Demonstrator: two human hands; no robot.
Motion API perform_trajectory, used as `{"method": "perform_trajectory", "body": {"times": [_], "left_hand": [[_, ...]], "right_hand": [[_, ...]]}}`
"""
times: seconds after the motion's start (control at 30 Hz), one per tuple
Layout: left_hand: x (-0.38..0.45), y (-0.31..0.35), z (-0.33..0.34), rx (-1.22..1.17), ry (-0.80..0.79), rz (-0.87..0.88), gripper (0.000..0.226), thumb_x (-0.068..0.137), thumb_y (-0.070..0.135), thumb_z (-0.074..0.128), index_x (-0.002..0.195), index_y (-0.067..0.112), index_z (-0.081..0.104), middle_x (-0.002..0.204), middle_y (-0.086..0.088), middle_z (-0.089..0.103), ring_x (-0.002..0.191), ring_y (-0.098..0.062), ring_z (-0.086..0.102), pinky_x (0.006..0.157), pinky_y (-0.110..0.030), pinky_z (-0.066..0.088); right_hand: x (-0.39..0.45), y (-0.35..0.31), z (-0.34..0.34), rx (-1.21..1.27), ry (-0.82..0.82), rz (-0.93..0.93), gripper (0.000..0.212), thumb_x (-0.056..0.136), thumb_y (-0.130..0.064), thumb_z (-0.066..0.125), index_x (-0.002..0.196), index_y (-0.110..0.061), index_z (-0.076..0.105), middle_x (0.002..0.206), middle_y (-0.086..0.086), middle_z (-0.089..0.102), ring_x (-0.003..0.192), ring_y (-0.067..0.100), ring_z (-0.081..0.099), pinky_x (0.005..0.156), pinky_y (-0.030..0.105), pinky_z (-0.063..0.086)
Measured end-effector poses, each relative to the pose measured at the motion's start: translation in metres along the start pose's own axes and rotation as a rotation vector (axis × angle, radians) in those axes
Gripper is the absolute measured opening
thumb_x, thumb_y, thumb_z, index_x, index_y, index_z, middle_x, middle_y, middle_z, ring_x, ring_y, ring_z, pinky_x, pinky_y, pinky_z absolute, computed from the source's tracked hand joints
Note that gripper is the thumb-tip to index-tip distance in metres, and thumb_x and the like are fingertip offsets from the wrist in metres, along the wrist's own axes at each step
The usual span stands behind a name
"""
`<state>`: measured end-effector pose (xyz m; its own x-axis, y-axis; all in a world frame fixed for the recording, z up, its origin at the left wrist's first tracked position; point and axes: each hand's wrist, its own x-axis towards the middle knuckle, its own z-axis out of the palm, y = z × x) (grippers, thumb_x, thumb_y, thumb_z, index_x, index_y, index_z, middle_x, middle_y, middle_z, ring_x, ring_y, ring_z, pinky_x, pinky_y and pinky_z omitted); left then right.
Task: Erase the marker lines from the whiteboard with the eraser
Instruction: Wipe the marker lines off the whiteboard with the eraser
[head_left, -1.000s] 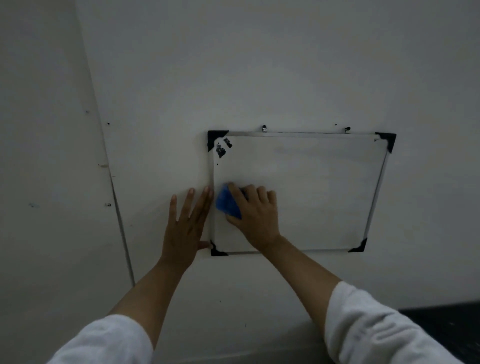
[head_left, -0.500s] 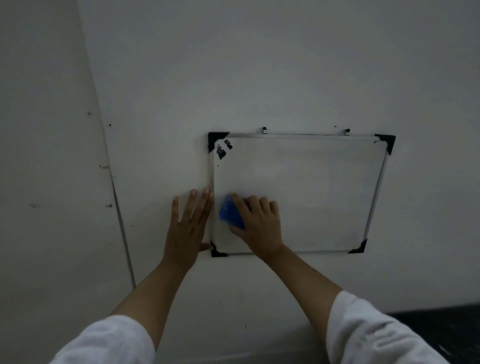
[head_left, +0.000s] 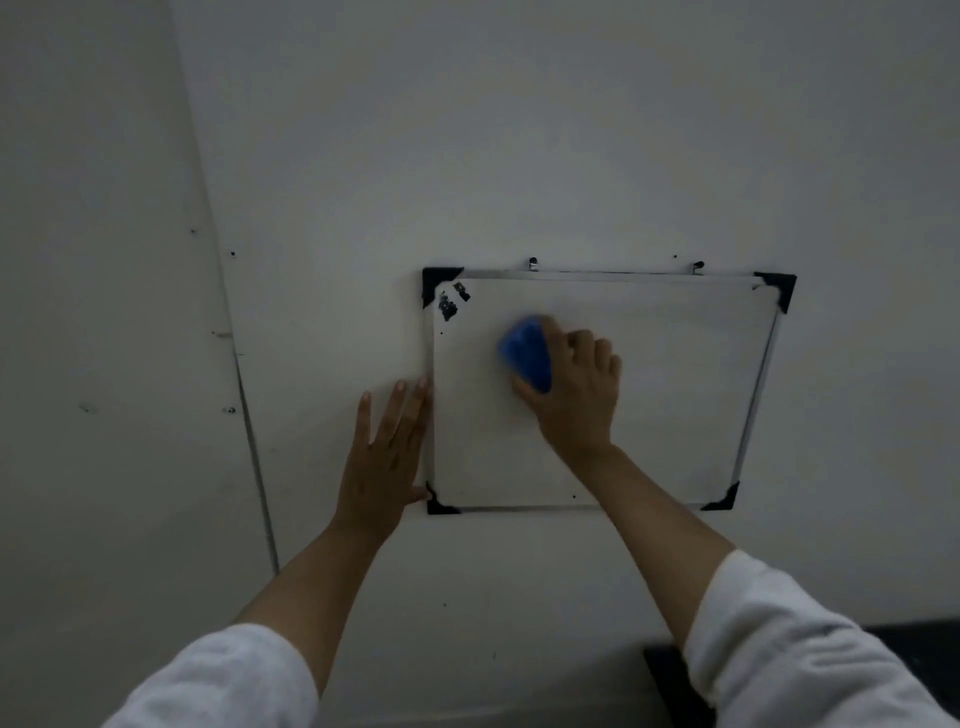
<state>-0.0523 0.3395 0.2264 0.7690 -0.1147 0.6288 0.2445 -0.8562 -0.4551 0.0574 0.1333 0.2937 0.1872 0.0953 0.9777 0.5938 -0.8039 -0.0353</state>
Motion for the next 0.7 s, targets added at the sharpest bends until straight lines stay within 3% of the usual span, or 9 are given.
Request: {"method": "perform_trajectory", "body": {"times": [0.07, 0.1, 0.23, 0.3, 0.4, 0.47, 0.53, 0.63, 0.7], "left_hand": [[0.0, -0.004, 0.001, 0.004, 0.0, 0.022, 0.145, 0.039, 0.063, 0.085, 0.15, -0.004, 0.018, 0.159, -0.019, 0.014, 0.145, -0.037, 0.02, 0.112, -0.065, 0.02], [-0.001, -0.006, 0.0, 0.004, -0.004, 0.033, 0.144, 0.04, 0.063, 0.085, 0.15, -0.004, 0.019, 0.159, -0.019, 0.015, 0.145, -0.038, 0.02, 0.112, -0.065, 0.02], [-0.001, -0.009, -0.002, 0.001, -0.029, 0.041, 0.142, 0.045, 0.065, 0.082, 0.151, -0.001, 0.015, 0.16, -0.016, 0.011, 0.146, -0.037, 0.017, 0.112, -0.066, 0.019], [0.0, -0.006, -0.001, -0.026, -0.012, 0.036, 0.142, 0.046, 0.069, 0.079, 0.151, -0.001, 0.015, 0.16, -0.017, 0.008, 0.145, -0.037, 0.019, 0.112, -0.066, 0.019], [0.0, -0.001, 0.002, -0.053, 0.007, 0.023, 0.146, 0.046, 0.07, 0.078, 0.152, -0.002, 0.008, 0.161, -0.016, -0.006, 0.145, -0.037, 0.019, 0.112, -0.065, 0.018], [0.0, 0.002, 0.002, -0.077, 0.02, 0.002, 0.15, 0.043, 0.066, 0.082, 0.152, -0.001, 0.004, 0.161, -0.015, -0.009, 0.145, -0.037, 0.02, 0.113, -0.064, 0.018], [0.0, 0.003, 0.002, -0.096, 0.041, -0.009, 0.151, 0.039, 0.063, 0.085, 0.152, 0.0, 0.007, 0.161, -0.013, -0.008, 0.145, -0.036, 0.022, 0.113, -0.063, 0.02], [0.0, 0.003, 0.003, -0.053, 0.042, -0.008, 0.145, 0.043, 0.065, 0.082, 0.151, -0.001, 0.013, 0.161, -0.016, 0.005, 0.145, -0.036, 0.02, 0.114, -0.063, 0.019], [-0.001, 0.005, 0.003, 0.016, 0.026, -0.003, 0.14, 0.051, 0.068, 0.078, 0.151, -0.003, 0.011, 0.159, -0.02, 0.011, 0.146, -0.037, 0.017, 0.117, -0.061, 0.008]], "right_hand": [[0.01, -0.008, -0.003, -0.015, 0.049, 0.156, 0.062, 0.072, -0.048, 0.06, 0.126, -0.018, 0.051, 0.092, 0.008, 0.053, 0.082, 0.025, 0.043, 0.068, 0.034, 0.034], [0.005, -0.011, -0.001, -0.034, 0.044, 0.108, 0.062, 0.071, -0.048, 0.06, 0.125, -0.018, 0.052, 0.092, 0.007, 0.052, 0.081, 0.025, 0.042, 0.068, 0.034, 0.034], [-0.04, -0.011, 0.011, -0.149, -0.149, -0.661, 0.068, 0.065, -0.046, 0.073, 0.123, -0.019, 0.051, 0.092, 0.005, 0.053, 0.078, 0.024, 0.04, 0.066, 0.036, 0.036], [-0.035, -0.006, 0.012, -0.15, -0.201, -0.828, 0.066, 0.069, -0.047, 0.071, 0.124, -0.018, 0.049, 0.095, 0.005, 0.051, 0.08, 0.024, 0.039, 0.067, 0.036, 0.038], [0.005, -0.016, 0.006, -0.1, -0.098, -0.53, 0.069, 0.066, -0.046, 0.074, 0.124, -0.017, 0.05, 0.094, 0.008, 0.054, 0.079, 0.025, 0.043, 0.067, 0.036, 0.036], [0.035, -0.026, -0.001, -0.069, -0.024, -0.239, 0.065, 0.069, -0.047, 0.067, 0.124, -0.016, 0.051, 0.093, 0.009, 0.056, 0.079, 0.028, 0.048, 0.067, 0.036, 0.037], [0.046, -0.036, -0.004, -0.074, 0.011, -0.099, 0.062, 0.071, -0.048, 0.059, 0.123, -0.016, 0.053, 0.092, 0.01, 0.056, 0.079, 0.027, 0.048, 0.067, 0.036, 0.037], [0.018, -0.042, 0.002, -0.055, -0.064, -0.234, 0.065, 0.07, -0.046, 0.066, 0.126, -0.016, 0.051, 0.093, 0.008, 0.055, 0.079, 0.027, 0.047, 0.068, 0.036, 0.035], [-0.021, -0.036, 0.009, -0.051, -0.133, -0.388, 0.072, 0.065, -0.046, 0.074, 0.125, -0.018, 0.048, 0.094, 0.006, 0.054, 0.079, 0.025, 0.044, 0.068, 0.036, 0.034]]}}
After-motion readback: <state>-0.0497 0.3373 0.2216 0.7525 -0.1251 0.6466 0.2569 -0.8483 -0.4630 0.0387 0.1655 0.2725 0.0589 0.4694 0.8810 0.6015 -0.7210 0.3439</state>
